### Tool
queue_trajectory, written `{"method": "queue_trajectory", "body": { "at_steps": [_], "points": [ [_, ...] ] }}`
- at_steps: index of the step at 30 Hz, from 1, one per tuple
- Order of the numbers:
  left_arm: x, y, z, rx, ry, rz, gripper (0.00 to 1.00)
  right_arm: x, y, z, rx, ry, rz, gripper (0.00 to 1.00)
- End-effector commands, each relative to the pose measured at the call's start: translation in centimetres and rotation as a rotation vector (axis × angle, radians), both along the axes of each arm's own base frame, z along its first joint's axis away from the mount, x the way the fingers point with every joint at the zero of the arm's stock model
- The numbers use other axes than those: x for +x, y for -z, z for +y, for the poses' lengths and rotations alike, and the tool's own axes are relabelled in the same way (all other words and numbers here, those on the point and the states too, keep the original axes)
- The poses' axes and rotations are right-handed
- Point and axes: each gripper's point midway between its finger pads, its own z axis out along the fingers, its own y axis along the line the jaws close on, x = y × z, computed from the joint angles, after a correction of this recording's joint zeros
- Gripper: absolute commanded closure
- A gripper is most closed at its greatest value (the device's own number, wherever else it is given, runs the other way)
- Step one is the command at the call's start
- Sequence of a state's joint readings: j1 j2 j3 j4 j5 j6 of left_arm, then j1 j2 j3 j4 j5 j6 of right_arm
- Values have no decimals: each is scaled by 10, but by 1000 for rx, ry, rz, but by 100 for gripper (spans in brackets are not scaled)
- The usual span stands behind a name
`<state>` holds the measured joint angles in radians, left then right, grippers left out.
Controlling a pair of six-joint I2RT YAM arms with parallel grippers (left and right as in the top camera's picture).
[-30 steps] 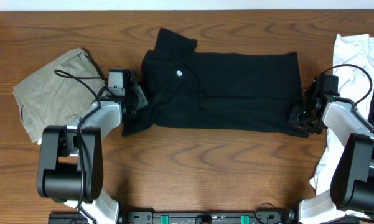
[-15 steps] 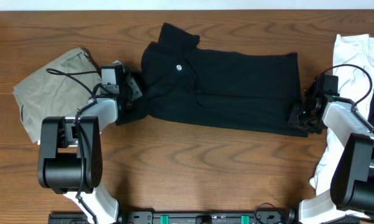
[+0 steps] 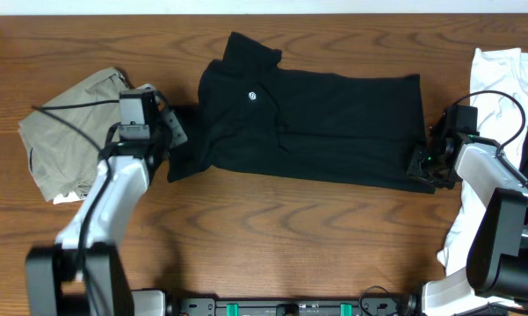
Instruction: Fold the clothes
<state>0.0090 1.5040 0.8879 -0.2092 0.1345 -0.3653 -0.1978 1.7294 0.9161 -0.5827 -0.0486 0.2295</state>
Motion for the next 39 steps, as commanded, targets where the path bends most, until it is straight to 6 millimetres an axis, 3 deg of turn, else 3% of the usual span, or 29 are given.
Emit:
{"method": "queue_trajectory", "body": {
  "at_steps": [1, 6, 10, 17, 25, 36, 39],
  "points": [
    [-19, -9, -28, -86, 99, 34, 57, -31, 23, -2, -14, 9, 120, 66],
    [-44, 0, -66, -150, 212, 129, 56, -31, 23, -2, -14, 9, 120, 66],
    [-48, 12, -84, -116, 259, 162, 56, -33, 23, -2, -12, 9, 126, 66],
    [-40, 45, -48, 106, 140, 214, 56, -35, 23, -1, -10, 8, 136, 66],
    [-37, 56, -39, 146, 103, 231, 56, -36, 23, -1, -11, 9, 137, 66],
    [-70, 80, -33, 159, 108, 340, 56, -36, 23, -1, -11, 9, 137, 66],
    [-76, 85, -30, 171, 104, 358, 66, -36, 23, -1, -10, 9, 137, 66]
  ]
}}
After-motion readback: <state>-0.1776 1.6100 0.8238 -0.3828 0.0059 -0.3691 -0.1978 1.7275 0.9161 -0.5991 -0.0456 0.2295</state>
